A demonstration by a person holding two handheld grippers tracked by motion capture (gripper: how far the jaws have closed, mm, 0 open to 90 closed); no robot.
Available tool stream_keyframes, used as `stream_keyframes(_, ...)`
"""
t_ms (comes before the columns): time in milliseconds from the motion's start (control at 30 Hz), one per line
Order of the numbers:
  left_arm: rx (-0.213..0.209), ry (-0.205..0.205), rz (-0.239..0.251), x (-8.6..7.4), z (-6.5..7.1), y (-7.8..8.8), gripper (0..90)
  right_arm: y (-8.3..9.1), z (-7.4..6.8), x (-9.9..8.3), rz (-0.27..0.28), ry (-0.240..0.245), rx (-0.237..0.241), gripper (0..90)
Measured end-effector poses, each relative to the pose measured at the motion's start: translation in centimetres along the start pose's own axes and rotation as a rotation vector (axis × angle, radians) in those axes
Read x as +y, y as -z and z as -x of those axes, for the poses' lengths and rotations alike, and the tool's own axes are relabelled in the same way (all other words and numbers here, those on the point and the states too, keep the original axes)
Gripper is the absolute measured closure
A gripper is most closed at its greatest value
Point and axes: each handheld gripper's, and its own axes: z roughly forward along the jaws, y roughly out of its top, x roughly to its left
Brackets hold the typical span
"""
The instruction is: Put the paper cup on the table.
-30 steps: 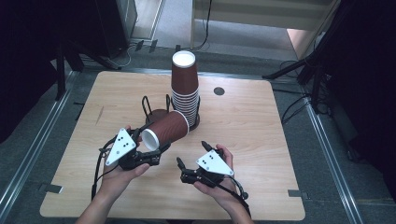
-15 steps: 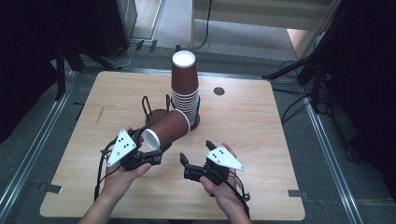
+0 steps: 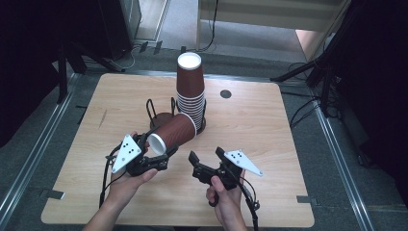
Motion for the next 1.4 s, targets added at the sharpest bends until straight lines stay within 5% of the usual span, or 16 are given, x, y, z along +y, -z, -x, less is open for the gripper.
stream_keyframes(767,-0.010,-0.013,0.002,-0.5,0.6,-0.5,21.3,-0.2,-0.2,-0.6,0.075,-0.464,0.055,0.0)
stream_keyframes(967,-0.023,-0.020,0.000,-0.8,1.1,-0.6,21.4,-0.3,0.1,-0.5,0.072,-0.691,0.070,0.0)
stream_keyframes(1000,-0.027,-0.020,0.003,-0.8,1.2,-0.7,21.4,-0.5,0.3,-0.5,0.062,-0.761,0.081,0.0)
stream_keyframes(1400,-0.078,-0.028,-0.022,-1.1,2.2,-1.0,21.8,-1.3,0.8,-0.6,0.052,-0.963,0.105,0.0)
